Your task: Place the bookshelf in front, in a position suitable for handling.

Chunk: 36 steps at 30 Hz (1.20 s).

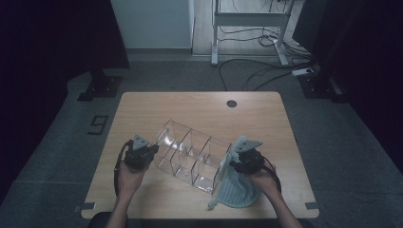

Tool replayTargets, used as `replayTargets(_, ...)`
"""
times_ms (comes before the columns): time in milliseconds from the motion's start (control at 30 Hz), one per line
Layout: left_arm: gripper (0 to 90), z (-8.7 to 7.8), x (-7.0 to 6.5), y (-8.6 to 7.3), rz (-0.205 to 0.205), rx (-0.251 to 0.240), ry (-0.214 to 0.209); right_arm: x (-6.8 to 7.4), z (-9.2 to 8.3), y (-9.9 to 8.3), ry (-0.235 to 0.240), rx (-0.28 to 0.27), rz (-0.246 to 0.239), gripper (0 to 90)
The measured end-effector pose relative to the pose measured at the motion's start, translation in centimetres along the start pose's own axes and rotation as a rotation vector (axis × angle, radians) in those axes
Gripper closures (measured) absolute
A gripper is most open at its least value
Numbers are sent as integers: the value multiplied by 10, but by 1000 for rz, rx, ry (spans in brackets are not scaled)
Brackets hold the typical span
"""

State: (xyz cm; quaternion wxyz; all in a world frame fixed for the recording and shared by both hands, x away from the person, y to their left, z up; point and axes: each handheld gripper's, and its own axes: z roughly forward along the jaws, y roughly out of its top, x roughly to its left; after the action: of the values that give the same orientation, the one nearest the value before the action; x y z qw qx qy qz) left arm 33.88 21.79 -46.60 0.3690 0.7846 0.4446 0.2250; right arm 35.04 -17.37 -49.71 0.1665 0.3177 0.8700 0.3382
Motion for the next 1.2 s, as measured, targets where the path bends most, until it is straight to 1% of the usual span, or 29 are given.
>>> replayTargets(167,860,0,0,0,-1,0,1,1,8,-3,1,34,-1,552)
replayTargets(367,860,0,0,0,-1,0,2,5,18,-6,-2,87,-30,551)
replayTargets(433,860,0,-1,0,-4,-2,3,5,21,-8,-4,101,-33,551)
replayTargets(467,860,0,-1,0,-4,-2,3,5,23,-9,-3,104,-22,551)
replayTargets(633,860,1,-1,0,-1,-2,9,4,24,-10,1,101,-9,551)
replayTargets(800,862,1,-4,0,12,3,32,7,23,-10,0,104,-32,551)
replayTargets(833,862,2,-5,0,11,2,36,8,22,-10,3,104,-29,551)
replayTargets(933,862,2,-6,0,10,4,41,11,21,-10,12,110,-32,551)
replayTargets(1067,863,2,-6,0,9,3,44,16,20,-10,37,113,-41,551)
replayTargets(1200,863,3,-7,0,-3,-2,47,24,18,-10,51,118,-56,548)
